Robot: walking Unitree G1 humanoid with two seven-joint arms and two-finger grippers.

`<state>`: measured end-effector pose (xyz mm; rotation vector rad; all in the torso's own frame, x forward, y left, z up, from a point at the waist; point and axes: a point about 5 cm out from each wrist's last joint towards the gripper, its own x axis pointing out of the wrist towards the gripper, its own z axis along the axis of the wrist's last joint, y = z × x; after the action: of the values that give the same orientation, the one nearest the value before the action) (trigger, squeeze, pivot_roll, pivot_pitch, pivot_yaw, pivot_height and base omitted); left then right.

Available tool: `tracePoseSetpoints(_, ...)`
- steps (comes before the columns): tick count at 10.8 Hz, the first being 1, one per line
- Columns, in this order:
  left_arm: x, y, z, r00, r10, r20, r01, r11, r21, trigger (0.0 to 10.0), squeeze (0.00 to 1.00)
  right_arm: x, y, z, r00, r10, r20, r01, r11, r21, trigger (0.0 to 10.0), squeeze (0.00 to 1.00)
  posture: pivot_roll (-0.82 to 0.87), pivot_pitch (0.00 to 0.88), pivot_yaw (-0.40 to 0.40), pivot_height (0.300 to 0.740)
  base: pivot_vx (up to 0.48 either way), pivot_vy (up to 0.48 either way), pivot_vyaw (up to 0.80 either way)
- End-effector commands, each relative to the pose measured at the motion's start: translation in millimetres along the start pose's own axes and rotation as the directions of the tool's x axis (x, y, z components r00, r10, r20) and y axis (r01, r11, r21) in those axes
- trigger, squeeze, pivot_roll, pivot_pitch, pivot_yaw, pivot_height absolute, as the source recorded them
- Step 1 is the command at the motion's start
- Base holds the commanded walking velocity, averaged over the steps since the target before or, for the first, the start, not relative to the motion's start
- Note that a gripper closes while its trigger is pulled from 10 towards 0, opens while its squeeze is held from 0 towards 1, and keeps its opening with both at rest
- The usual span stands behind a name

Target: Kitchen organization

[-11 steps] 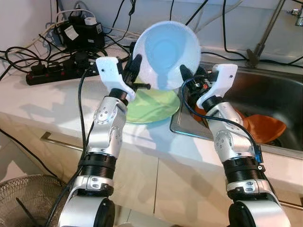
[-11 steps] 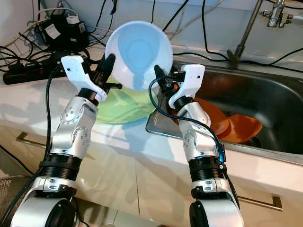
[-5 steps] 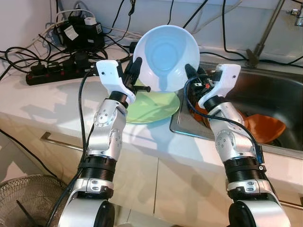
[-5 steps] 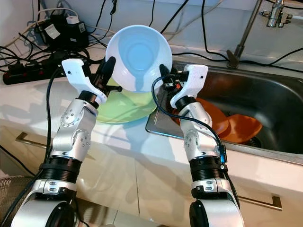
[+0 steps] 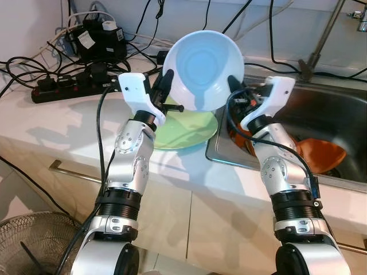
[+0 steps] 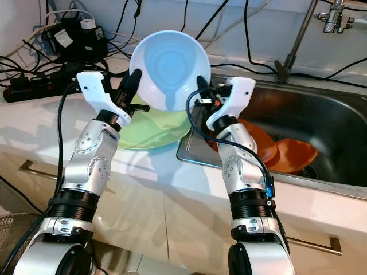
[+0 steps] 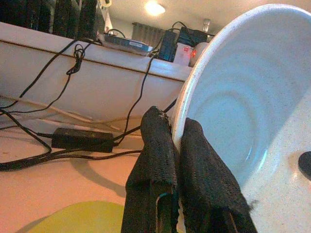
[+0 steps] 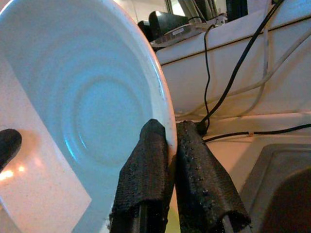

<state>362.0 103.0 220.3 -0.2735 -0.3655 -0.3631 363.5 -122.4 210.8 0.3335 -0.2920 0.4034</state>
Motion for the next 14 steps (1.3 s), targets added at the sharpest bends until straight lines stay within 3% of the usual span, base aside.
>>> tracePoseSetpoints(1,4.4,-1.5,12.8,0.999,-0.017,0.049,0.016,1.0,0.017,10.0,0.0,0.9,4.4,2.4,1.0,0.03,0.0,-0.03,1.0,-0.003,0.0,0.0,0.19,0.0,0.032,0.725,0.0,0.0,0.0)
tracePoseSetpoints(2,3.9,-1.9,12.1,0.999,-0.025,0.044,0.025,1.0,0.008,10.0,1.0,0.7,4.3,1.9,1.0,0.027,-0.002,-0.027,1.0,-0.001,0.0,0.0,0.19,0.0,0.033,0.725,0.0,0.0,0.0)
tracePoseSetpoints(7,0.4,-1.9,11.7,0.998,-0.034,0.046,0.034,0.999,0.01,10.0,1.0,-0.7,-1.9,3.2,1.0,-0.022,0.014,0.022,1.0,0.011,0.0,0.0,0.2,0.0,0.029,0.725,0.0,0.0,0.0)
tracePoseSetpoints(8,-2.3,-2.3,10.8,0.998,-0.046,0.041,0.045,0.999,0.006,10.0,1.0,0.3,-11.9,8.8,0.994,-0.101,0.043,0.1,0.995,0.008,0.0,0.0,0.2,0.0,0.028,0.725,0.0,0.0,0.0)
tracePoseSetpoints(9,-3.7,-2.8,9.4,0.998,-0.052,0.036,0.052,0.999,0.003,10.0,0.0,0.6,-20.1,13.3,0.985,-0.16,0.067,0.16,0.987,0.013,0.0,0.0,0.2,0.0,0.028,0.725,0.0,0.0,0.0)
tracePoseSetpoints(11,-9.8,-5.0,1.3,0.998,-0.061,0.005,0.061,0.998,-0.003,10.0,0.0,-3.6,-54.8,31.8,0.919,-0.37,0.136,0.373,0.928,0.006,0.0,0.0,0.2,0.0,0.021,0.725,0.0,0.0,0.0)
tracePoseSetpoints(14,-17.7,-8.6,-18.9,0.978,-0.128,-0.162,0.133,0.991,0.016,10.0,0.0,-10.4,-71.1,29.3,0.873,-0.468,0.136,0.48,0.874,-0.073,0.0,0.0,0.21,0.0,0.024,0.725,0.0,0.0,0.0)
